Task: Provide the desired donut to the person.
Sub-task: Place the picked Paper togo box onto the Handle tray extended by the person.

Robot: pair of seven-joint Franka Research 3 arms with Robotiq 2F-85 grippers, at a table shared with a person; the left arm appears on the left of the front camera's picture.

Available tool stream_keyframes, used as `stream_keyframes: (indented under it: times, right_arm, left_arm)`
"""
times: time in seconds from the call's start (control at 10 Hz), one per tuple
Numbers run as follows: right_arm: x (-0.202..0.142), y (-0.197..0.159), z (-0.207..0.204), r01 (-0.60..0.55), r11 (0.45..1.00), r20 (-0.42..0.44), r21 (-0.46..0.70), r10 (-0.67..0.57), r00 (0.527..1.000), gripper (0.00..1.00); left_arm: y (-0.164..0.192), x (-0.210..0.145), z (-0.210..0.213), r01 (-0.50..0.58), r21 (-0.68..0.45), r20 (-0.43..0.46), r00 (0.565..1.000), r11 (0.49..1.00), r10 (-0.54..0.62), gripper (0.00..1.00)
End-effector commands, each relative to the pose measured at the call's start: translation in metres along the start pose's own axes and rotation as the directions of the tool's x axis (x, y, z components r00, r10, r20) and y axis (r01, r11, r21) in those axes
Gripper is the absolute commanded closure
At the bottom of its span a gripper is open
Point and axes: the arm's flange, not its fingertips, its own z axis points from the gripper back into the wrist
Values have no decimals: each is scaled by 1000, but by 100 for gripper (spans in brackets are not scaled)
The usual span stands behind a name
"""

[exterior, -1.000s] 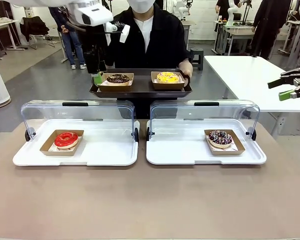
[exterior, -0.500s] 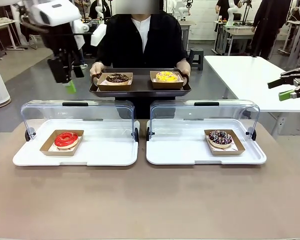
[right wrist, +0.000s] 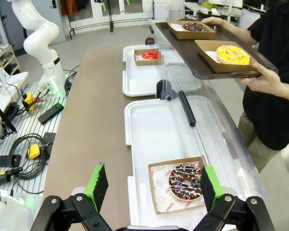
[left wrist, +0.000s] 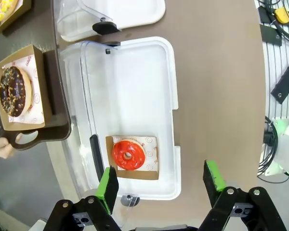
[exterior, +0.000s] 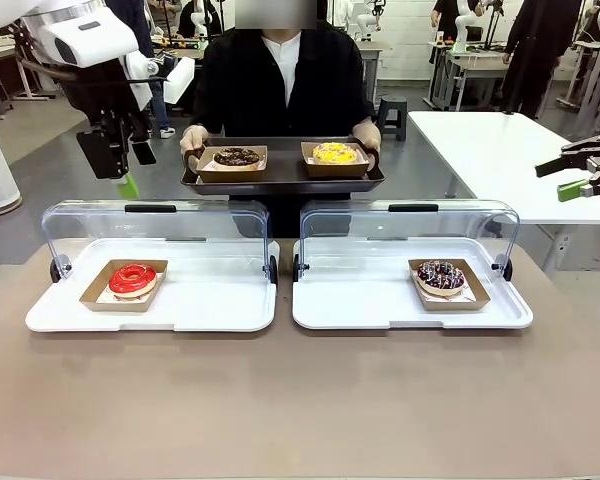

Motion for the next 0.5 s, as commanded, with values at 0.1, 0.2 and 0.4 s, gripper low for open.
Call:
stream_keyframes:
  times: [0.1,0.2,0.4]
  right_arm:
    - [0,1,-1,-1,1000,6,4,1,1000,0]
    - [0,1,-1,-1,1000,6,4,1,1000,0]
    - [0,1,-1,-1,1000,6,4,1,1000,0]
  left_arm:
    - [4,4,3,-2,-9,-10,1000,1000,2,8]
    - [1,3,0,5,-2,1,1000,1000,-5,8]
    - [25,-59,21,41,-78,310,951,996,-15,8]
